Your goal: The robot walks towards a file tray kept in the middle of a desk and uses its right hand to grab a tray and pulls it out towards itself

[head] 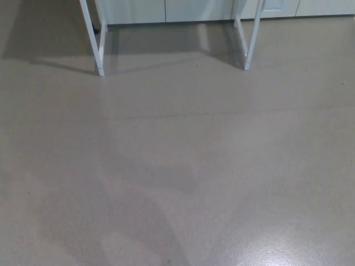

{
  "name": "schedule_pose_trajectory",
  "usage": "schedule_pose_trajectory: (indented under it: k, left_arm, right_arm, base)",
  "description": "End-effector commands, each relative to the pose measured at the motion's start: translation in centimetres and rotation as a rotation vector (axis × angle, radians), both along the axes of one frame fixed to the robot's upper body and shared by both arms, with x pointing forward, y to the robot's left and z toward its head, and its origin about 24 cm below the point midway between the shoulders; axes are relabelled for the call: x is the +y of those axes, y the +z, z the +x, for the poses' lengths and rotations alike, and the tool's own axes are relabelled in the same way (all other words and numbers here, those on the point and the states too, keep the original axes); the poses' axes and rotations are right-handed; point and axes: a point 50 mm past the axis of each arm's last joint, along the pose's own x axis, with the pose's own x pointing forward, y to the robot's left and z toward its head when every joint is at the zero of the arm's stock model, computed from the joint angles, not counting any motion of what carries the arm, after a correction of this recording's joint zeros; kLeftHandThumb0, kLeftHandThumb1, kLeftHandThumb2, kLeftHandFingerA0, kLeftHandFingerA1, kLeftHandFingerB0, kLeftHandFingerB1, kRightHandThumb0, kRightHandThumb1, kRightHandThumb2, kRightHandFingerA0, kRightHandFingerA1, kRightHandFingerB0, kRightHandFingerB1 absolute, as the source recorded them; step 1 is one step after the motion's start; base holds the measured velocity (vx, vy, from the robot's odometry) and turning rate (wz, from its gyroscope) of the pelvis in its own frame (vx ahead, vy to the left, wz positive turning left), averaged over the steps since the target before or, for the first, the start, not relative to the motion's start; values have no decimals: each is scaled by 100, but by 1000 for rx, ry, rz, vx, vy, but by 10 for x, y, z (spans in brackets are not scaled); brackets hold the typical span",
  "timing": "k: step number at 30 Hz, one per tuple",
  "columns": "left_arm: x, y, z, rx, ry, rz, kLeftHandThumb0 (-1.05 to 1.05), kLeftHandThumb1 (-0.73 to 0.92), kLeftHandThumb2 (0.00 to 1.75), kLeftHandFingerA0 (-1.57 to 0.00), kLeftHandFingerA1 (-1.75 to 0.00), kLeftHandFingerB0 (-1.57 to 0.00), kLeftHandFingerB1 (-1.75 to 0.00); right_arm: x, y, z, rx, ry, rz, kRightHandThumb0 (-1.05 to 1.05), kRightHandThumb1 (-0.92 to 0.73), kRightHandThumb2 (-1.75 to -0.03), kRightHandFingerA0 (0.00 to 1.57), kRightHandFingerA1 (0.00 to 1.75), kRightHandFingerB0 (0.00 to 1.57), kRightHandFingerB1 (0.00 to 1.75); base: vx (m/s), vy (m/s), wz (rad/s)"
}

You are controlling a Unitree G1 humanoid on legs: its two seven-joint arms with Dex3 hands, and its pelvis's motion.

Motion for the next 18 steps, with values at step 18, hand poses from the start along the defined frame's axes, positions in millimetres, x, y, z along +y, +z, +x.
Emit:
schedule_pose_trajectory:
  k: [18]
  left_arm:
    - [8, 13, 8, -95, -15, -43, -11, 66, 60, -42, -39, -34, -36]
  right_arm:
    - [1, 7, 1, -99, -46, 87, -16, -51, -53, 61, 65, 39, 51]
  base:
    - [46, -55, 2]
